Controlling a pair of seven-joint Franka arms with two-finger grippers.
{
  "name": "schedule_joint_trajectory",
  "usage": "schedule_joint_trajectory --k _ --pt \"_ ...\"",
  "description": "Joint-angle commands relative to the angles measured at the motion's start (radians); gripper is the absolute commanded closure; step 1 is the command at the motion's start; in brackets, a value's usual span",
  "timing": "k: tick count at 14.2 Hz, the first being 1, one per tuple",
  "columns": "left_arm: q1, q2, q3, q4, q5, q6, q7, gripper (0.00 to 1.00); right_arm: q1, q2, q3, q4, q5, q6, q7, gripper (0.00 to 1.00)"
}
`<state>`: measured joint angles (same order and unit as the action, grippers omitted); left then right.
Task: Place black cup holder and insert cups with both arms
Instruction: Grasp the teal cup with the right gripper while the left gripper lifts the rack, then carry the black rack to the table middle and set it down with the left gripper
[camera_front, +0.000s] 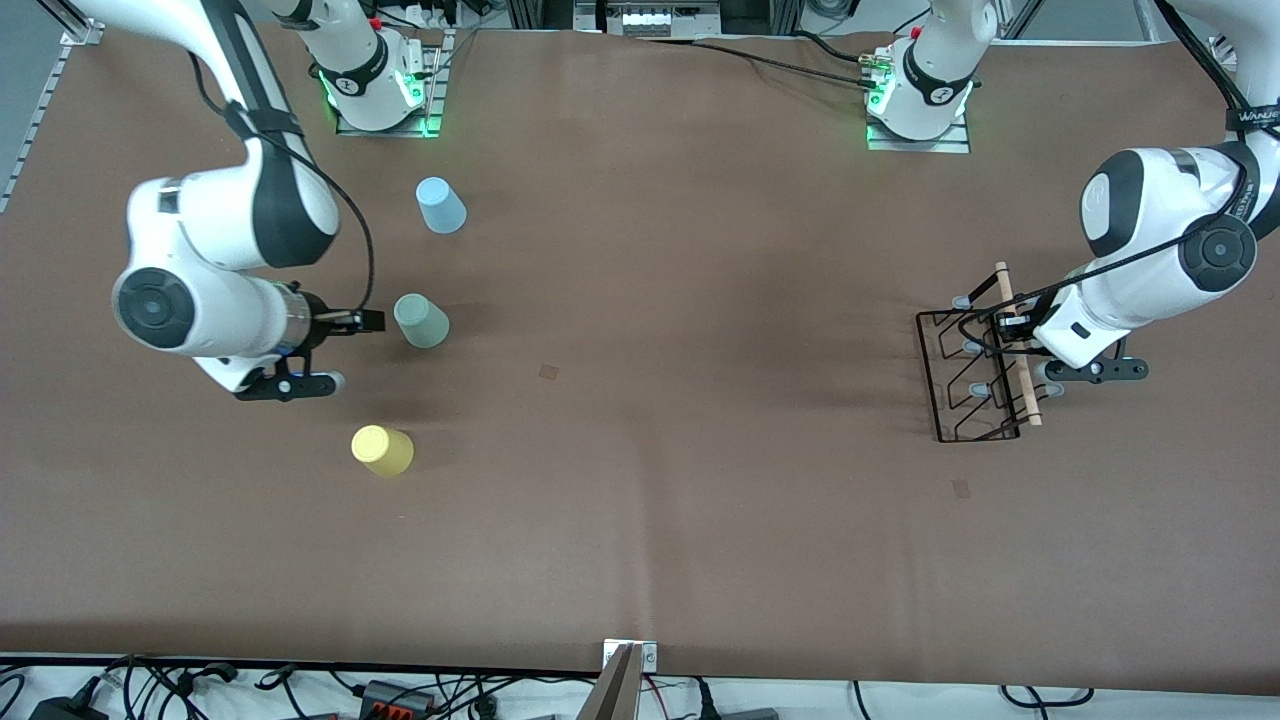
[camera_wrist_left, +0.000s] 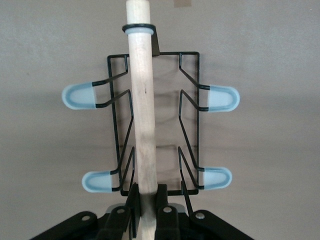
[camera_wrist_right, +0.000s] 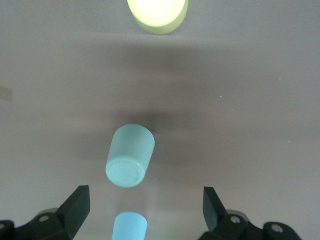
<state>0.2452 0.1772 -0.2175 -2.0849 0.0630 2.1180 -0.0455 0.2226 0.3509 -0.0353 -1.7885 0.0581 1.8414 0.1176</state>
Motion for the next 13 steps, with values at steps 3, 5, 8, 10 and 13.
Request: schedule_joint_trajectory --k 3,5,8,10,13 --pt "-0.02 -0.037 -0.118 0.101 -0.064 -0.142 -0.098 0.99 0.067 -0.039 -0.003 -0.159 0.011 0.145 0.107 0.0" --pt "-0.021 -0.035 -0.225 0.162 -0.066 -0.2 -0.111 1.0 0.081 -0.047 -0.003 -0.225 0.011 0.223 0.126 0.0" --pt "-0.029 0.048 -0.321 0.253 -0.109 -0.207 -0.243 1.0 0.083 -0.047 -0.002 -0.288 0.011 0.286 0.129 0.0" --pt "-0.03 0.103 -0.39 0.296 -0.109 -0.202 -0.336 1.0 0.083 -0.038 -0.002 -0.292 0.011 0.286 0.14 0.0" --pt "-0.111 0.172 -0.421 0.361 -0.1 -0.199 -0.468 1.0 0.081 -0.027 0.006 -0.293 0.013 0.286 0.146 0.0"
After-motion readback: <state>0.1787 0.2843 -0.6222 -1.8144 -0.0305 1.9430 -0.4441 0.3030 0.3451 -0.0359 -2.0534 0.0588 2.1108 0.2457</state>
